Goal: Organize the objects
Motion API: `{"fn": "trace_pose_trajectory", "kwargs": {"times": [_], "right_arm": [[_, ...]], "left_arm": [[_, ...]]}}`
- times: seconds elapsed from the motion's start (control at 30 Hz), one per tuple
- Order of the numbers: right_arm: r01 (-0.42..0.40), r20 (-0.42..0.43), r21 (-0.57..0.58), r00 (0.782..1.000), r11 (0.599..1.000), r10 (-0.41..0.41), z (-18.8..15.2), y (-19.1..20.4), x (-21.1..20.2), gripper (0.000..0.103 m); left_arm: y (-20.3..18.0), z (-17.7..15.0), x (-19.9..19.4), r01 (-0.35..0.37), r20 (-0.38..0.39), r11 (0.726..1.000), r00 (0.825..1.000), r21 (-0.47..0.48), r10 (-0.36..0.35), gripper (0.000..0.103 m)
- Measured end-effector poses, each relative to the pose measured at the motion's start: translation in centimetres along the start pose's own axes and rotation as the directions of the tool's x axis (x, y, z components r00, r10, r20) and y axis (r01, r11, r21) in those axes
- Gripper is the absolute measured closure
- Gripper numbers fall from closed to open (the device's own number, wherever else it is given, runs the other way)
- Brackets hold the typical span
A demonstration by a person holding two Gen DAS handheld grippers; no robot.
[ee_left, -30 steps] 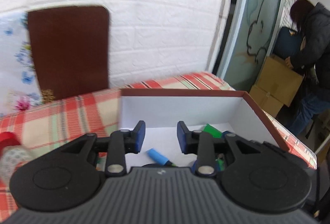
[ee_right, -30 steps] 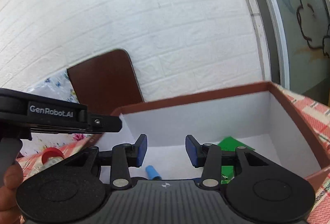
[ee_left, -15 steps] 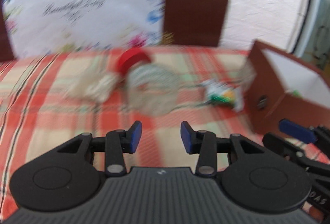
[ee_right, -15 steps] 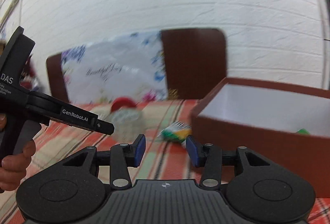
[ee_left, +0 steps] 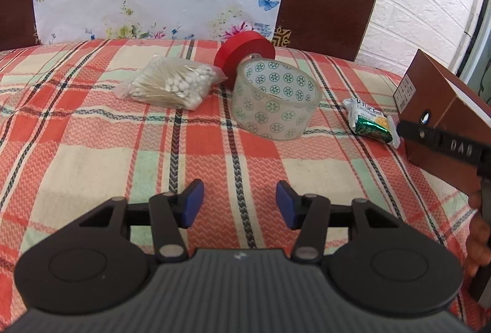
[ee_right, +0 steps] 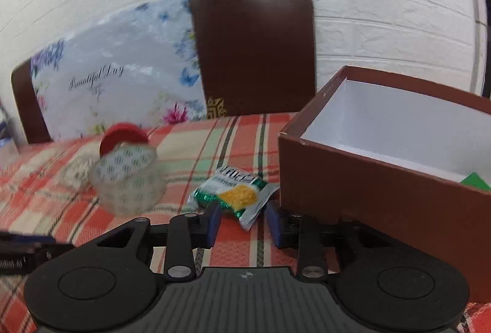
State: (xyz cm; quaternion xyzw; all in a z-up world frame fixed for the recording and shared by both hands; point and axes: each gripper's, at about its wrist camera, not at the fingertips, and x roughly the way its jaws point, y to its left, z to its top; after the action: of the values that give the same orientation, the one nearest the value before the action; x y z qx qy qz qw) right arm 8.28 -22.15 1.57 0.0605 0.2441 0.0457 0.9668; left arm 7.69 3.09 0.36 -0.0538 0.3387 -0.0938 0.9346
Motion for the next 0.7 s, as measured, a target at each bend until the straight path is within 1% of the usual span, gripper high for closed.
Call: {"fn": "trace_pose_trajectory", "kwargs": {"times": [0.07, 0.13, 0.2, 0.27, 0.3, 0.33, 0.37, 0.4, 0.43, 0.47, 0.57, 0.7], "right_arm": [[-0.034, -0.006, 0.014, 0.999, 0.999, 0.034, 0.4, -0.1, 0.3, 0.051], [-0.012, -0.008, -0.033, 1.000, 0.999, 0.012, 0.4, 1.0, 0.9, 0.040], [0.054, -0.013, -0.107, 0.998, 0.993, -0.056, 0.1, 2.7, 2.2, 0.040], [0.088, -0.035, -0.135, 0.995, 0.987, -0.093, -0.3, 3.7, 3.7, 0.047], [0.103, -0.048, -0.153, 0.993, 0.983, -0.112, -0.7, 4.2, 4.5, 0.049], [0.116, -0.057, -0.185, 0.990, 0.976, -0.129, -1.2, 4.6, 5.2, 0.058], [0.124, -0.070, -0.214, 0.987, 0.969, -0.142, -1.5, 5.0, 5.7, 0.079], [0.107, -0.070, -0.217, 0.990, 0.970, -0.125, -1.5, 5.1, 5.7, 0.091], [0.101, -0.072, -0.219, 0.990, 0.970, -0.120, -1.3, 5.1, 5.6, 0.098], [0.105, -0.069, -0.224, 0.990, 0.969, -0.123, -1.3, 5.1, 5.4, 0.101], [0.082, -0.081, -0.234, 0.991, 0.969, -0.103, -2.0, 4.8, 4.2, 0.102], [0.048, -0.085, -0.268, 0.994, 0.962, -0.074, -3.9, 5.0, 1.0, 0.102]], "left_arm": [[-0.2, -0.4, 0.0, 0.001, 0.018, 1.000, 1.000, 0.012, -0.002, 0.044], [-0.4, -0.7, 0.0, -0.003, 0.035, 1.000, 0.999, 0.027, 0.002, 0.042], [-0.4, -0.9, 0.0, -0.002, 0.050, 0.999, 0.999, 0.039, 0.000, 0.041], [-0.3, -1.2, -0.1, 0.004, 0.067, 0.999, 0.998, 0.046, -0.007, 0.041], [-0.2, -1.3, -0.2, 0.008, 0.074, 0.999, 0.997, 0.046, -0.012, 0.040], [-0.2, -1.3, -0.3, 0.013, 0.078, 0.999, 0.997, 0.043, -0.017, 0.040], [0.0, -1.3, -0.3, 0.019, 0.080, 0.999, 0.997, 0.037, -0.022, 0.040], [0.1, -1.3, -0.3, 0.026, 0.082, 0.999, 0.996, 0.031, -0.028, 0.039], [0.1, -1.3, -0.2, 0.030, 0.084, 0.999, 0.996, 0.028, -0.032, 0.038], [0.1, -1.3, -0.2, 0.032, 0.086, 0.999, 0.996, 0.029, -0.034, 0.038], [0.0, -1.4, -0.2, 0.029, 0.088, 0.999, 0.996, 0.035, -0.032, 0.038], [0.0, -1.3, -0.2, 0.035, 0.077, 0.999, 0.996, 0.034, -0.037, 0.037]]}}
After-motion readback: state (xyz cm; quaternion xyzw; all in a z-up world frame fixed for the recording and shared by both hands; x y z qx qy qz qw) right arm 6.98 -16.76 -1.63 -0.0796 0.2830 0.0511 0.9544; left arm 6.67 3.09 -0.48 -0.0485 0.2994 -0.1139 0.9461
